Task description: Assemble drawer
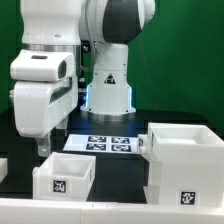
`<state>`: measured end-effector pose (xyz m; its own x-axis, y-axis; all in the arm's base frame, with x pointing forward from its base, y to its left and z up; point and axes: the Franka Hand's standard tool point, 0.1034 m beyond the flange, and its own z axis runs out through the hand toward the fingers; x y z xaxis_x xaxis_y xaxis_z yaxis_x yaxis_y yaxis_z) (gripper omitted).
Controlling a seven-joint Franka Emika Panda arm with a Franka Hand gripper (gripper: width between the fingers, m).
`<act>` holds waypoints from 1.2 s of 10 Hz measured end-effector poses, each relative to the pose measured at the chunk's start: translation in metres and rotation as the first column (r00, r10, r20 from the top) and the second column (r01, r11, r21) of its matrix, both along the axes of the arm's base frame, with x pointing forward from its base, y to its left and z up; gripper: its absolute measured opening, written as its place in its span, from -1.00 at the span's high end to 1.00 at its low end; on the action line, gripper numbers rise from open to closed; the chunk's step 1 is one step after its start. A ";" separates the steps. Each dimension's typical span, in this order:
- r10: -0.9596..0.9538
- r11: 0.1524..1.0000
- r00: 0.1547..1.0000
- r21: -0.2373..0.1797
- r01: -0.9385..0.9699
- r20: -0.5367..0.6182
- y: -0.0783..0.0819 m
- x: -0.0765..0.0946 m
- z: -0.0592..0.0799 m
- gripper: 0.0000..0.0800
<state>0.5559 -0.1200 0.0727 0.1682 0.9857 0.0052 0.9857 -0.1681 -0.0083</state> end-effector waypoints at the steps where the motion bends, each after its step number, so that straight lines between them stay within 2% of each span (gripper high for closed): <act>1: -0.002 1.000 1.000 0.000 0.002 -0.001 -0.001 -0.001 0.000 -0.62; 2: -0.001 1.000 1.000 0.002 0.001 0.001 0.001 -0.003 0.000 -0.62; 4: 0.054 0.998 0.998 0.016 -0.054 -0.016 0.008 -0.031 -0.001 -0.62; 5: 0.064 0.998 0.997 0.020 -0.064 -0.031 0.013 -0.050 -0.012 -0.62; 6: 0.074 0.997 0.997 0.008 -0.074 -0.002 0.016 -0.062 -0.024 -0.62; 7: 0.056 0.998 0.998 0.008 -0.056 -0.014 0.017 -0.069 -0.029 -0.62; 9: 0.055 0.998 0.998 0.007 -0.055 -0.013 0.016 -0.068 -0.028 -0.62; 10: 0.055 0.998 0.998 0.007 -0.055 -0.013 0.015 -0.069 -0.033 -0.62; 12: 0.065 0.998 0.997 0.018 -0.064 -0.045 0.016 -0.078 -0.058 -0.62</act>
Offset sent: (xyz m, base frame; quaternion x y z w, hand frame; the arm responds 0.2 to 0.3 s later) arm -0.0548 0.0287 0.0039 -0.0099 0.1295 -0.0860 0.9878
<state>0.4783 -0.1043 0.0148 0.1049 0.9944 0.0151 0.9930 -0.1039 -0.0557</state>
